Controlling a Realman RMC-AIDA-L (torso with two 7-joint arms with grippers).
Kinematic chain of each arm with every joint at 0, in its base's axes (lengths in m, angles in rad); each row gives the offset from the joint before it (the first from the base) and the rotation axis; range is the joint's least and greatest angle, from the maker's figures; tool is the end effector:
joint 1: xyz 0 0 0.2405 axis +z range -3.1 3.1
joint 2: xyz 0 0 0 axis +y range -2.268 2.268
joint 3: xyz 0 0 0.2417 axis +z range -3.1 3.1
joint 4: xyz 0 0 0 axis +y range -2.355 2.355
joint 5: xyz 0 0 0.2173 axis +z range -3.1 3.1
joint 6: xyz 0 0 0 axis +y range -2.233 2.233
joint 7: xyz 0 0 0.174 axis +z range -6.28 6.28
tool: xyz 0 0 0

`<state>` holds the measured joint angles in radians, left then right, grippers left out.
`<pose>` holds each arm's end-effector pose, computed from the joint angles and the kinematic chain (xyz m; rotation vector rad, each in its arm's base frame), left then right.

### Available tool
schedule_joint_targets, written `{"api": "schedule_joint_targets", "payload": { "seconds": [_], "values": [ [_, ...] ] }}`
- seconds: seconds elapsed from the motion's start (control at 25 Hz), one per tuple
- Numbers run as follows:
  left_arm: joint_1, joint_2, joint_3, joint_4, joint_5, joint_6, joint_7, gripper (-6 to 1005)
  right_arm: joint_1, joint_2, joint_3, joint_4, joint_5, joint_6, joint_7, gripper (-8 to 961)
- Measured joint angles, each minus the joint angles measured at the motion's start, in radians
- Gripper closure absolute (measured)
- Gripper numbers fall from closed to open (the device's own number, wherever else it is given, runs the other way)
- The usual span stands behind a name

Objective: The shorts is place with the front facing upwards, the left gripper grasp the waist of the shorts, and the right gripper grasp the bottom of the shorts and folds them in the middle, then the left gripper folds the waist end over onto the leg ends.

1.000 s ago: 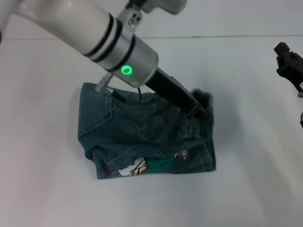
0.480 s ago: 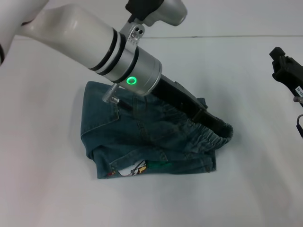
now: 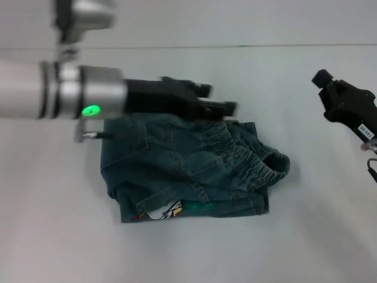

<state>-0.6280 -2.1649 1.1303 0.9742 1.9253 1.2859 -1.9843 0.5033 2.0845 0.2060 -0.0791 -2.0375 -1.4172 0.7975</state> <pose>-0.1276 0.3849 -0.0564 -2.7689 -0.8083 -0.5892 0.2855 0.3423 -0.0227 -1.9011 0.7506 1.1060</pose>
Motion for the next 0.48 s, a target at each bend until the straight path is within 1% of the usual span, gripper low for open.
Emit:
{"api": "schedule_joint_targets", "payload": {
  "seconds": [0.08,0.12,0.2,0.24,0.28,0.36,0.44,0.48],
  "values": [
    [0.063,-0.001,-0.071,-0.02,-0.067,0.015,0.077,202,-0.001,0.0,-0.064,-0.043,0.0,-0.053,0.028,920],
    [0.101,-0.001,-0.123,-0.05,-0.113,0.04,0.145,201,-0.001,0.0,-0.09,-0.068,0.0,-0.074,0.057,917],
    [0.128,0.001,-0.165,-0.083,-0.146,0.078,0.202,201,-0.002,0.0,-0.133,-0.122,0.0,-0.111,0.141,912],
    [0.147,0.004,-0.197,-0.106,-0.162,0.111,0.246,201,-0.002,0.0,-0.193,-0.191,0.0,-0.139,0.235,909],
    [0.168,0.008,-0.231,-0.129,-0.17,0.153,0.289,200,-0.002,0.0,-0.193,-0.191,0.0,-0.139,0.235,906],
    [0.201,0.018,-0.278,-0.156,-0.169,0.219,0.351,200,-0.002,-0.002,-0.283,-0.285,0.0,-0.171,0.339,901],
    [0.239,0.033,-0.316,-0.176,-0.159,0.283,0.414,200,-0.01,-0.007,-0.376,-0.369,-0.001,-0.212,0.417,895],
    [0.258,0.038,-0.334,-0.18,-0.146,0.309,0.435,200,-0.018,-0.011,-0.431,-0.41,-0.003,-0.242,0.446,864]
  ]
}}
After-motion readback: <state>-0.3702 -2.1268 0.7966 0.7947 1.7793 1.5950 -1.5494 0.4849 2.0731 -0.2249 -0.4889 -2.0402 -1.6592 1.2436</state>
